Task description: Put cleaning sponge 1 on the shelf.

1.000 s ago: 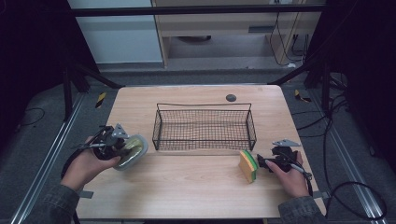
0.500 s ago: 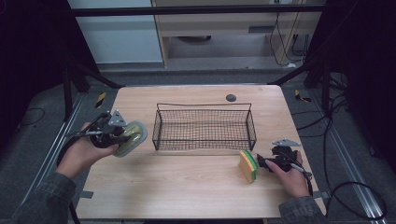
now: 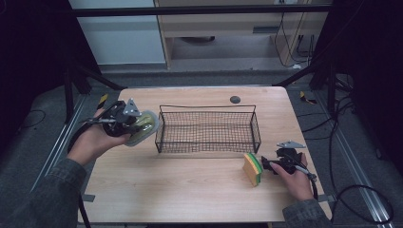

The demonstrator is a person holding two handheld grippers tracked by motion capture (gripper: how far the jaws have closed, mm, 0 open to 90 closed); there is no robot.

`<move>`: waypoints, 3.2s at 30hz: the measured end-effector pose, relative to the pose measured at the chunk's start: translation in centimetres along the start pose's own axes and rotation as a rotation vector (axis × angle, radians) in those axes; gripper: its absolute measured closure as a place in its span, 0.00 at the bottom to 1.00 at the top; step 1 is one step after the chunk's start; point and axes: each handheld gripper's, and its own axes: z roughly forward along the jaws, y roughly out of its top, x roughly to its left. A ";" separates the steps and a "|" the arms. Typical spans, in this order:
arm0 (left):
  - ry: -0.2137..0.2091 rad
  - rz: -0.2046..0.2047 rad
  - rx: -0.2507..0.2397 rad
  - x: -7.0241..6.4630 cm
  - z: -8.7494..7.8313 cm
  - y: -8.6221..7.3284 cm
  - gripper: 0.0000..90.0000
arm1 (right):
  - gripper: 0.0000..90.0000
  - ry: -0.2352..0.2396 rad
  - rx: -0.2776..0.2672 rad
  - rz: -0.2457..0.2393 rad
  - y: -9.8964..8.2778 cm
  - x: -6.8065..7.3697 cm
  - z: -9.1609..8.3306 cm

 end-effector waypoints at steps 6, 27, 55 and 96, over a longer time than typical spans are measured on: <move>0.004 0.033 -0.018 0.3 0.6 1.6 0.79 | 0.00 -0.005 -0.001 0.005 0.2 0.1 0.2; -0.006 0.202 -0.037 -0.6 2.9 7.9 0.79 | 0.01 -0.012 -0.003 -0.003 0.2 0.1 0.3; -0.019 0.284 -0.030 -1.7 5.2 10.2 0.79 | 0.01 -0.012 -0.003 -0.003 0.2 0.1 0.3; -0.045 0.341 0.030 -3.3 10.2 9.2 0.79 | 0.01 -0.006 -0.004 0.002 0.2 0.1 0.3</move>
